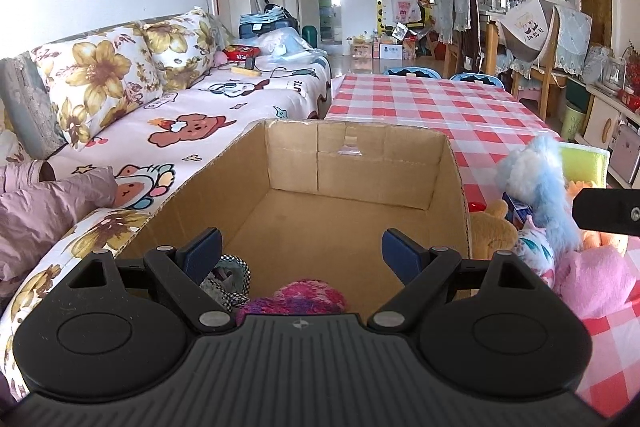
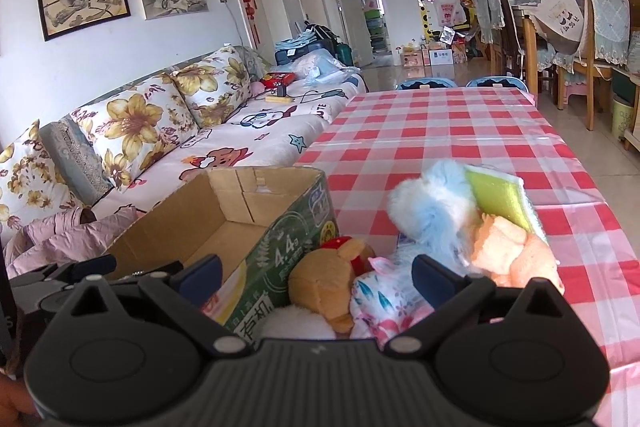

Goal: Organize soft objects
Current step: 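Move both tools back from the box to the pile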

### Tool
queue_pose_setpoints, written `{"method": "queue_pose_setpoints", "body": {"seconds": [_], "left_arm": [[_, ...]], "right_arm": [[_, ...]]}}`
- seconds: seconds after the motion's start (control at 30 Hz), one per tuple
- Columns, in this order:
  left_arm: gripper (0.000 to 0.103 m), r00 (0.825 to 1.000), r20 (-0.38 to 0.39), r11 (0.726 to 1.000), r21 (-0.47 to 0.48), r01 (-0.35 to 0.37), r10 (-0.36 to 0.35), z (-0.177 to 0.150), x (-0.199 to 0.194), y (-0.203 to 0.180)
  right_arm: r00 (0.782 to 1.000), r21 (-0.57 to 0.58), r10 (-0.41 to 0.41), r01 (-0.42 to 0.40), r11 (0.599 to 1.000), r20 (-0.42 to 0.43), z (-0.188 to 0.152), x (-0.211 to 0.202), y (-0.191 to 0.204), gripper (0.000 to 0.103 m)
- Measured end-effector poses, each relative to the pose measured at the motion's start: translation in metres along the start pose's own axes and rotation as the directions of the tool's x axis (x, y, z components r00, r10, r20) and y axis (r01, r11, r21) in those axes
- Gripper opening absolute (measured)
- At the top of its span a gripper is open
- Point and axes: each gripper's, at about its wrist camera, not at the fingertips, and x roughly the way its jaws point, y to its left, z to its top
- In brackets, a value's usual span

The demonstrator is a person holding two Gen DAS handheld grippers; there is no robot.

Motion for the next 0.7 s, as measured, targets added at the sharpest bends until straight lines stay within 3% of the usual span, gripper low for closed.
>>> {"method": "queue_pose_setpoints", "body": {"seconds": [0.23,0.43,0.7], "left_arm": [[0.103,1.0,0.017,1.0,-0.021,0.0,0.0,0.002,0.001,-0.002],[0.103,0.993,0.117,0.998,-0.055,0.003,0.003,0.006,-0.014,-0.003],[0.103,0.974,0.197,0.993,-0.003,0.116,-0.113,0.007,-0.031,-0.034]], "right_arm": [[1.0,-0.007,-0.02,0.02,1.0,-0.008,-0.005,-0.002,-0.008,0.102],[0.996,0.002,-0.077,0.077,0.997,-0.037,-0.016,-0.004,-0.027,0.102],[0.986,0.05,-0.16,0.162,0.986,-0.053,-0.017,-0.007,-0.061,0.102]]}}
